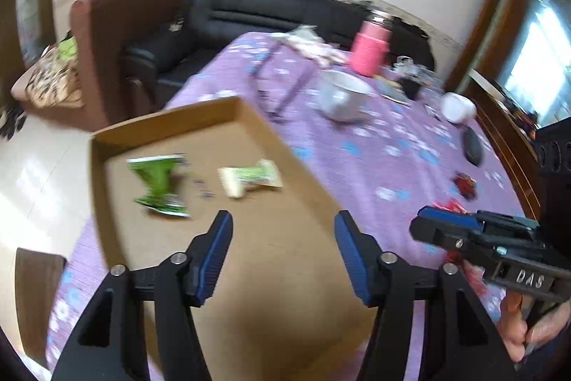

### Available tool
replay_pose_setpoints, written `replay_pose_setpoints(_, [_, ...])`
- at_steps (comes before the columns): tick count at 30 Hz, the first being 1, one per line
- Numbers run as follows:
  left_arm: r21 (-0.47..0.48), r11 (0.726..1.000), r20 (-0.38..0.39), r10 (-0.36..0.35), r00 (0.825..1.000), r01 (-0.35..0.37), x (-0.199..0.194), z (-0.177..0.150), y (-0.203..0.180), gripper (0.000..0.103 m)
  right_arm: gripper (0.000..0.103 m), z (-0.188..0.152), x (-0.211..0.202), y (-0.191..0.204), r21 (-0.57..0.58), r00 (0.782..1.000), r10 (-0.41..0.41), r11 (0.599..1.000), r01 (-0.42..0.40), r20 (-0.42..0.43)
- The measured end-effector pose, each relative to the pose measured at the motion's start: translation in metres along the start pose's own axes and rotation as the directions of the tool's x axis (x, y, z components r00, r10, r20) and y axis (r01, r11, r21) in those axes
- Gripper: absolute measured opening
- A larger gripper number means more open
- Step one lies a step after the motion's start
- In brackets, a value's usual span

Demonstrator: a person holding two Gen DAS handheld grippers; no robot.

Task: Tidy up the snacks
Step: 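Open both grippers to drop the snacks into the cardboard box, then grasp the dark red snack bag with the left gripper while the right grasps the green pea bag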

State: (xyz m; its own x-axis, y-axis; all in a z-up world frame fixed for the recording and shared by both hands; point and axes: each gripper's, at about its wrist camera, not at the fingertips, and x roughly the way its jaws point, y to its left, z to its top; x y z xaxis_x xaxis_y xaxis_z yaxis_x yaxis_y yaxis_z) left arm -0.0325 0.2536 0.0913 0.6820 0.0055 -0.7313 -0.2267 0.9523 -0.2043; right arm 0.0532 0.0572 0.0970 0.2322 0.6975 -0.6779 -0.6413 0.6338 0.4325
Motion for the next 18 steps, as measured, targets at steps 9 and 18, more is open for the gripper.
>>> replay_pose_setpoints(9, [0.126,0.981,-0.091,-0.140,0.986,0.151,0.018,-0.034,-0.113,0.066,0.027,-0.061,-0.119,-0.149,0.251,0.963,-0.216,0.953,0.173,0.159])
replay_pose_setpoints(18, [0.246,0.962,-0.240,-0.059,0.969,0.119,0.095,-0.061,-0.212,0.077,0.027,-0.098,-0.160,-0.252,0.523,0.941,-0.300,0.834,0.177,0.160])
